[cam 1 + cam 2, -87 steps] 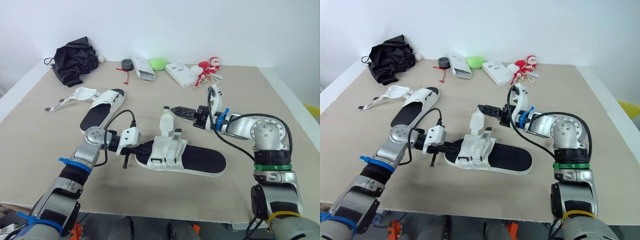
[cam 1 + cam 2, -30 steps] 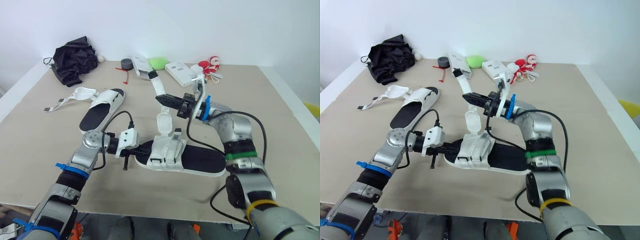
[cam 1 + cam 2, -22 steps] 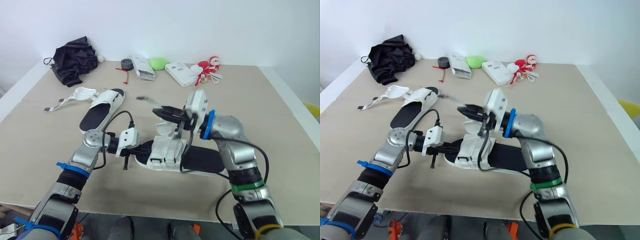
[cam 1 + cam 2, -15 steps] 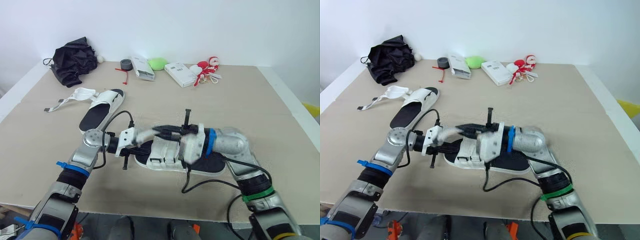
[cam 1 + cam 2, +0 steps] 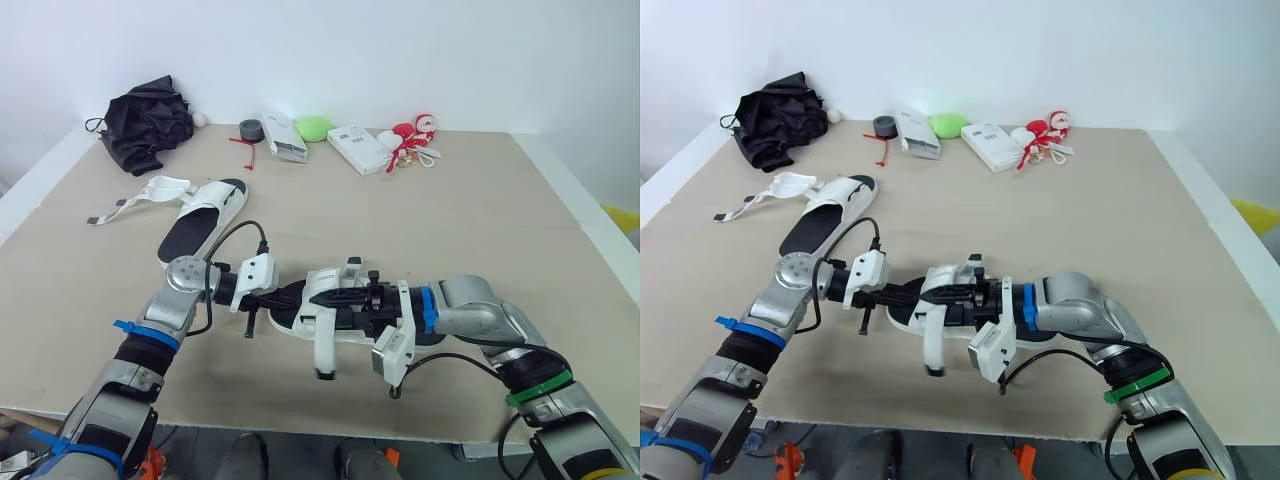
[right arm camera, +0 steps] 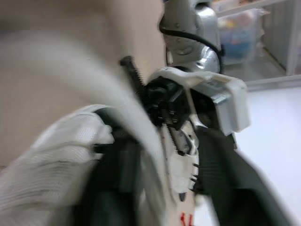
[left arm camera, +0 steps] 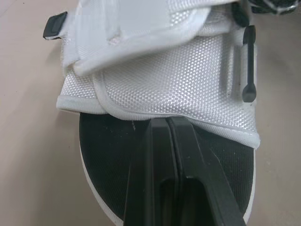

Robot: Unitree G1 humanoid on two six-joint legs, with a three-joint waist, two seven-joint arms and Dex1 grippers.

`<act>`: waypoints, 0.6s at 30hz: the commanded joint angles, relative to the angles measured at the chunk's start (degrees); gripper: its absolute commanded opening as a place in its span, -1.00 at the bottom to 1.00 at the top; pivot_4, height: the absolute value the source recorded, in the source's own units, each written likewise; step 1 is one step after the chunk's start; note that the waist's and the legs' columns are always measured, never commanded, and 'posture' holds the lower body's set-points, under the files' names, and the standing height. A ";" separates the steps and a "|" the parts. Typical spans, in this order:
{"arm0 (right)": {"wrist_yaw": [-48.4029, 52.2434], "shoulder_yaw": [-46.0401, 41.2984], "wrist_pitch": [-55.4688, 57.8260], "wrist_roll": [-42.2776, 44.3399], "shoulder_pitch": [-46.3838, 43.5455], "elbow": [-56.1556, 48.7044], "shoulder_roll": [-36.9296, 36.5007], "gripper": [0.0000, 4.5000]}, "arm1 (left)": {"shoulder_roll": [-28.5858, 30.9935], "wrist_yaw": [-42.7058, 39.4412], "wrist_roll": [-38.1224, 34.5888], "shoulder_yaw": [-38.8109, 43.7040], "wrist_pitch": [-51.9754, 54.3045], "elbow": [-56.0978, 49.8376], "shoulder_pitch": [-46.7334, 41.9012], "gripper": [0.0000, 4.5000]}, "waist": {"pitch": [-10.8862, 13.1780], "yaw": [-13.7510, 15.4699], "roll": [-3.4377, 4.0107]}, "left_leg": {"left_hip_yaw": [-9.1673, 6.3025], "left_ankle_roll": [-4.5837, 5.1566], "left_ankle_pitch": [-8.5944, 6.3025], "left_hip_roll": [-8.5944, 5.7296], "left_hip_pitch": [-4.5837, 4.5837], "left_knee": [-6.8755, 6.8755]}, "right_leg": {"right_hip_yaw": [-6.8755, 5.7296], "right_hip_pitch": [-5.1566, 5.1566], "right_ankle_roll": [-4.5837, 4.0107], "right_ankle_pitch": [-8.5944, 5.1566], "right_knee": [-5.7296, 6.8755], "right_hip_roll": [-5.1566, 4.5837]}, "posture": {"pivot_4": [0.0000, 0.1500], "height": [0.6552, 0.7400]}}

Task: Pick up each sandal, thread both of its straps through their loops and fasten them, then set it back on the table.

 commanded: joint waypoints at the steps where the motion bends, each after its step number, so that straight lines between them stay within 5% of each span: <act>1: 2.90 0.88 1.74 0.29 1.13 -0.68 -4.53 0.42 | 0.43 -0.71 4.16 -4.02 0.91 4.03 2.76 -1.00 | -0.03 0.05 -0.05 | 0.02 0.00 0.00 0.00 0.01 0.00 | 0.02 0.00 -0.04 -0.02 0.00 0.00 | 1.00 0.95; 6: 2.81 -4.13 5.74 6.44 3.12 -5.73 -11.72 0.42 | 0.23 -0.88 4.00 -4.07 0.85 4.48 2.74 -1.00 | -0.06 0.21 -0.07 | 0.06 0.00 0.00 -0.02 0.02 0.00 | 0.09 0.03 0.09 0.00 0.00 -0.04 | 1.00 0.95; 10: 5.69 -9.19 19.38 18.41 7.62 -12.42 -18.01 0.42 | -0.15 -0.84 4.11 -4.12 0.44 5.22 2.39 -1.00 | -0.06 0.33 -0.09 | 0.10 -0.01 -0.01 -0.01 0.01 0.00 | 0.13 0.03 -0.01 -0.05 -0.01 -0.05 | 1.00 0.95; 15: 5.27 -19.97 62.12 62.75 24.39 -38.17 -30.49 0.42 | -0.48 -1.07 4.30 -4.24 -0.33 6.19 1.80 -1.00 | -0.12 0.85 0.03 | 0.01 -0.01 -0.01 0.00 -0.03 -0.04 | 0.06 0.08 0.05 0.01 0.00 -0.05 | 1.00 0.95; 18: 0.38 -25.91 76.71 90.40 30.46 -47.65 -36.81 0.42 | -0.45 -1.30 4.54 -4.40 -0.86 6.41 1.66 -1.00 | -0.11 0.88 0.07 | 0.00 -0.03 -0.04 0.01 -0.02 0.00 | 0.06 0.11 0.11 -0.04 -0.01 -0.07 | 1.00 0.95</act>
